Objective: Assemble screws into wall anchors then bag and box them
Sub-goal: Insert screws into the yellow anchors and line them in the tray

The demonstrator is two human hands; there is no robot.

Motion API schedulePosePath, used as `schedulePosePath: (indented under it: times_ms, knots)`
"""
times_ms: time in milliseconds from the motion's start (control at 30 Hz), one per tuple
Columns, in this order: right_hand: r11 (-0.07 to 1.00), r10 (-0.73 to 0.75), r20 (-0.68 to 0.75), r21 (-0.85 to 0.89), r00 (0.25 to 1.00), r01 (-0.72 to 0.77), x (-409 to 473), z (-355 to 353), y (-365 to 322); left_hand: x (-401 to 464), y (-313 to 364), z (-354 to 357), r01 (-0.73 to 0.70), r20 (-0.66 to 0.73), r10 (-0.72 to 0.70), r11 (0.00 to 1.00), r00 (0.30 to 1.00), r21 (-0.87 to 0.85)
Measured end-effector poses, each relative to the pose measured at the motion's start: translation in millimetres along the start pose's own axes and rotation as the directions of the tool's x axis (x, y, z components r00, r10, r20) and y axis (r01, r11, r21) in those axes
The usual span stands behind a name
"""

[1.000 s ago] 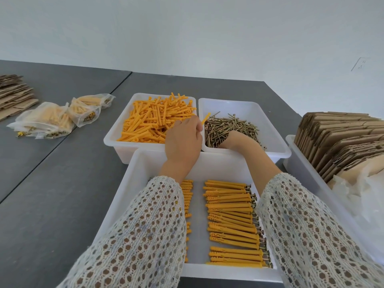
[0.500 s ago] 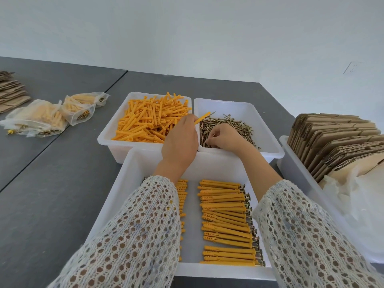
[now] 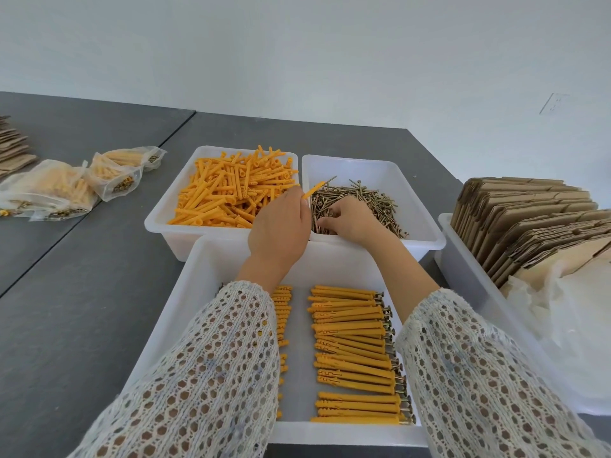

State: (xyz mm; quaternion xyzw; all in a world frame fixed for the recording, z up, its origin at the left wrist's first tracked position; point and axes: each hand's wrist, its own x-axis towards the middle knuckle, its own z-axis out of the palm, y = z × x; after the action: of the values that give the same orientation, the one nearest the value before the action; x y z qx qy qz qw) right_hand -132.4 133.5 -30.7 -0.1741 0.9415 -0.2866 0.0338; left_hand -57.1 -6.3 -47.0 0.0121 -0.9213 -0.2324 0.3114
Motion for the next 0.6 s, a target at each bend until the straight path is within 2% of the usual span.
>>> schedulePosePath:
  times_ms: [133, 200, 267, 333, 367, 433, 467, 533, 600]
  knots:
    - [0.996, 0.025, -0.193, -0.081, 0.981, -0.041, -1, 3, -2, 0, 0, 0, 0.003, 0.004, -0.003, 1.000, 1.000, 0.009]
    - [0.998, 0.010, -0.303, -0.056, 0.953, -0.028, -3, 2, -6, 0, -1, 1, -0.003, -0.002, 0.003, 1.000, 1.000, 0.028]
    - [0.998, 0.022, -0.424, 0.069, 0.906, 0.008, -5, 2, -12, -1, -1, 1, -0.007, -0.019, 0.008, 0.999, 1.000, 0.052]
    - [0.955, 0.102, -0.494, 0.292, 0.863, 0.055, -7, 3, -18, -3, 0, -1, -0.009, -0.045, 0.012, 0.997, 0.999, 0.078]
    - [0.892, 0.162, -0.486, 0.445, 0.859, 0.084, -9, 4, -22, -4, 0, -1, -0.008, -0.054, 0.013, 0.996, 0.998, 0.092]
    - [0.674, 0.269, -0.407, 0.727, 0.873, 0.132, -12, 5, -31, -4, 0, -2, -0.010, -0.049, 0.016, 0.994, 0.999, 0.107]
    - [0.571, 0.298, -0.369, 0.808, 0.880, 0.145, -13, 4, -35, -4, 0, -3, -0.013, -0.044, 0.018, 0.994, 0.999, 0.106]
    - [0.454, 0.328, -0.327, 0.878, 0.886, 0.156, -14, 3, -39, -3, -1, -3, -0.018, -0.045, 0.023, 0.995, 0.999, 0.095]
    - [0.413, 0.341, -0.314, 0.897, 0.886, 0.159, -15, 3, -38, -3, 0, -4, -0.028, -0.044, 0.032, 0.995, 0.999, 0.092]
